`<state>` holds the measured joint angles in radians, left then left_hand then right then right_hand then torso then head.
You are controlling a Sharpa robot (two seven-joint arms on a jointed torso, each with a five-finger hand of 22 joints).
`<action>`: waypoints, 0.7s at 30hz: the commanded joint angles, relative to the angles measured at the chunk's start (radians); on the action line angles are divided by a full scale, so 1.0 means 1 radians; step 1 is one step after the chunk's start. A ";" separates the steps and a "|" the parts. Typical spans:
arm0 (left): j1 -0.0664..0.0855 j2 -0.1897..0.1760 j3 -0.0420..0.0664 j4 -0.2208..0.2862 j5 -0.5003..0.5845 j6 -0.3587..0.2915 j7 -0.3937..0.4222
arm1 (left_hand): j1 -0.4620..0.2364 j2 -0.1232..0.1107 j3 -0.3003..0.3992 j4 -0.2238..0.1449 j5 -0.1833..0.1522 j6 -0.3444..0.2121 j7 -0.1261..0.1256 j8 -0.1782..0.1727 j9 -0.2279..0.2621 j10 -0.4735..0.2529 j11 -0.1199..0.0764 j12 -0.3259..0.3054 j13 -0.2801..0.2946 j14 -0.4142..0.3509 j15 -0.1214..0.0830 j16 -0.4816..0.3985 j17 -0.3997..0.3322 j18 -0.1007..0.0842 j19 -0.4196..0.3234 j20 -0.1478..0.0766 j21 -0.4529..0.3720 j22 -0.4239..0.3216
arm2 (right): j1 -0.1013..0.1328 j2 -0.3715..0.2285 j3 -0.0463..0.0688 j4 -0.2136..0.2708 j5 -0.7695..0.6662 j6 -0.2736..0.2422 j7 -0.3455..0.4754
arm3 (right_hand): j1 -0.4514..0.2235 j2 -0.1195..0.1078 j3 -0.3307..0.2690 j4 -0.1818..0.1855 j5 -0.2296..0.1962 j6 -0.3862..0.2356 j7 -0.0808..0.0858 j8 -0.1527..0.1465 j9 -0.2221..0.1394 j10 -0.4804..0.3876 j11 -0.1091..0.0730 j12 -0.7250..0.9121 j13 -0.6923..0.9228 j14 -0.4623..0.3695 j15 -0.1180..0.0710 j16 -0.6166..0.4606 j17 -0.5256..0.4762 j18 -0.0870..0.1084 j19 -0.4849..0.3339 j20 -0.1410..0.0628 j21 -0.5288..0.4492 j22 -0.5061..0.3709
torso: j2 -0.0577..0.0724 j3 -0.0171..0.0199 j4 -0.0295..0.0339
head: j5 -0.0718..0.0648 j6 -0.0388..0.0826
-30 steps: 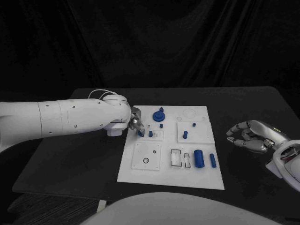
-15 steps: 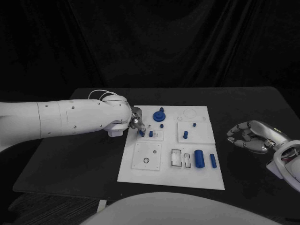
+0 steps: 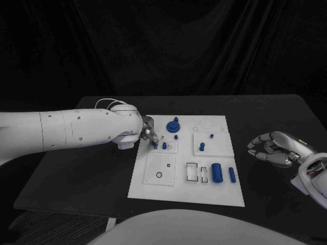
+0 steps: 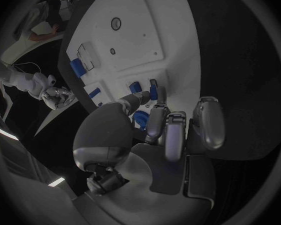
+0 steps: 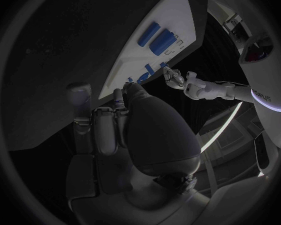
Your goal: Assemble the parts on the task board
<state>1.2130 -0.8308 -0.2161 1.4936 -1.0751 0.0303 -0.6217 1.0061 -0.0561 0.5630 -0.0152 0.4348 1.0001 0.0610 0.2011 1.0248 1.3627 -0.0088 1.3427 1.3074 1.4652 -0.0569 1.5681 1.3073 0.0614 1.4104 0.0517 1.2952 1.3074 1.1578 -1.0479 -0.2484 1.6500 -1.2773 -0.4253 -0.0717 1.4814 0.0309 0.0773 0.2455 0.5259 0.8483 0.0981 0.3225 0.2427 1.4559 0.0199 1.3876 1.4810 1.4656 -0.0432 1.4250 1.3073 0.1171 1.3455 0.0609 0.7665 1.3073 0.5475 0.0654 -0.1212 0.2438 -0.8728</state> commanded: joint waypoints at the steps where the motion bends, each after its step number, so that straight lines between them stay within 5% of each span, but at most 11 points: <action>1: -0.003 0.001 0.000 0.002 -0.001 -0.015 0.008 | 0.001 0.010 -0.001 0.004 0.004 0.000 -0.004 -0.005 -0.001 -0.001 0.000 0.002 0.058 0.106 0.000 0.003 0.263 0.005 -0.003 0.004 -0.001 0.175 | -0.002 -0.002 0.001 0.002 -0.002 0.005 -0.017 | 0.010 0.001 0.007 0.000 0.003 -0.001 0.008 0.001 -0.001 0.014 -0.001 -0.015 -0.085 0.048 -0.004 -0.006 0.061 0.012 -0.008 0.000 -0.003 0.091 | 0.000 -0.0004 0.0008 | 0.000 0.000; 21: -0.008 0.003 0.000 -0.002 -0.001 -0.013 0.008 | 0.004 0.012 0.000 0.002 0.007 -0.002 -0.004 -0.006 -0.002 -0.006 0.000 -0.003 0.053 0.106 0.000 0.003 0.263 0.007 -0.008 0.004 -0.009 0.172 | -0.003 -0.001 0.001 -0.001 -0.002 0.007 -0.017 | 0.009 0.001 0.008 0.000 0.003 -0.002 0.009 0.000 -0.001 0.013 -0.001 -0.017 -0.087 0.048 -0.004 -0.007 0.061 0.012 -0.008 0.001 -0.004 0.091 | 0.001 -0.0005 0.0010 | 0.005 0.000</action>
<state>1.2072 -0.8300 -0.2162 1.4914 -1.0755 0.0204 -0.6219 1.0065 -0.0557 0.5630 -0.0151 0.4358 0.9985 0.0629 0.2011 1.0247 1.3627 -0.0088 1.3428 1.3074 1.4652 -0.0569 1.5681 1.3081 0.0614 1.4068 0.0552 1.2890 1.3074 1.1577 -1.0477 -0.2484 1.6487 -1.2773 -0.4238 -0.0732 1.4793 0.0288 0.0801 0.2427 0.5259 0.8483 0.0981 0.3225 0.2428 1.4559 0.0199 1.3872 1.4810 1.4657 -0.0432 1.4250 1.3073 0.1171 1.3455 0.0609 0.7666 1.3079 0.5483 0.0646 -0.1202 0.2481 -0.8726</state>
